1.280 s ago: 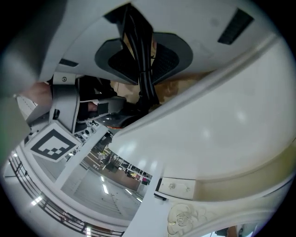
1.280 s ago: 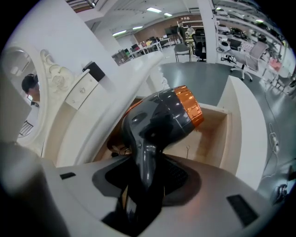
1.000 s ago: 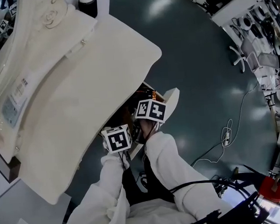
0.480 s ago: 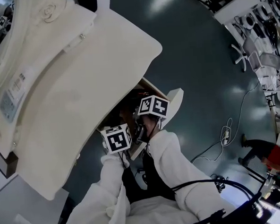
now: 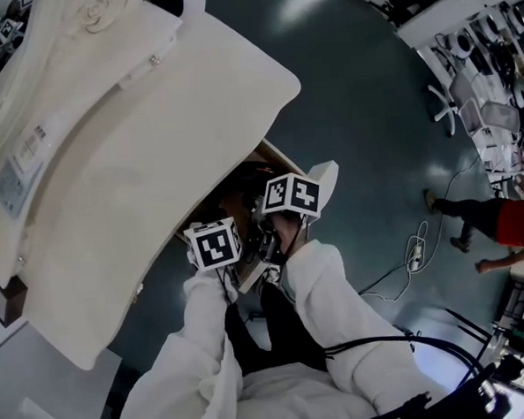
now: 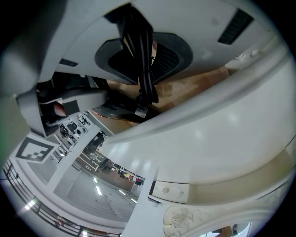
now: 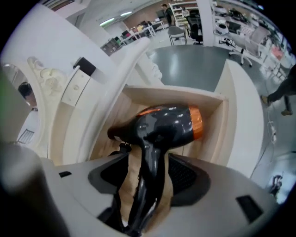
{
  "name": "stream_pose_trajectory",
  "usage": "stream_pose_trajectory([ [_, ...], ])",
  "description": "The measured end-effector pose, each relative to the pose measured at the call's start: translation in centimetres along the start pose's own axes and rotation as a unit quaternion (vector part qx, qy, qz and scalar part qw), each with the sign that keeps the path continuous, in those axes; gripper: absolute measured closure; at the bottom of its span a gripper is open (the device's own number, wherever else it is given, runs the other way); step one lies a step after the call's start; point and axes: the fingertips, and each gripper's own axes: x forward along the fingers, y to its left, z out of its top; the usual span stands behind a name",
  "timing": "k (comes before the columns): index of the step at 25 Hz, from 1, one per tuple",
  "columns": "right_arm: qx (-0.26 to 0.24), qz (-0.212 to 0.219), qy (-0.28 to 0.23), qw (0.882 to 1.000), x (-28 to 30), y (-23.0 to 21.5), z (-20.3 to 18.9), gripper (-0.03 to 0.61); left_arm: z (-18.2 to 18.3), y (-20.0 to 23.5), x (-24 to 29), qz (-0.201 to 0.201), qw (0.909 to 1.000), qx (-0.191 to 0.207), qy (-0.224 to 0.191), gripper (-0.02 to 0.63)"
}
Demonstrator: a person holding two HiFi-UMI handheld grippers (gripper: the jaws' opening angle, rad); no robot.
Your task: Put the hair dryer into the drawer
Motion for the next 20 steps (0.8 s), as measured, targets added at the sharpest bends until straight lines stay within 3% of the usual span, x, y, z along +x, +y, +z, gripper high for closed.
stream_pose_trajectory([
  [4, -0.027, -0.009, -0.031, 0.999, -2.6, -0.7, 1.1, 0.275, 0.8, 0.6, 0.3, 0.016, 0.9998, 0.004, -0.010, 0.519],
  [10, -0.054, -0.008, -0.065, 0.996, -4.8, -1.4, 1.7, 0.275, 0.6, -0.1, 1.6, 0.023, 0.9980, 0.051, 0.029, 0.518],
  [16, -0.053, 0.006, -0.084, 0.995, -5.8, -2.4, 1.2, 0.275, 0.5, -0.7, 0.2, 0.007, 0.9996, 0.028, 0.003, 0.462],
  [20, -0.033, 0.014, -0.094, 0.995, -7.0, -4.0, 0.9, 0.275, 0.5, -0.7, -0.9, 0.008, 0.9996, 0.025, -0.003, 0.462],
])
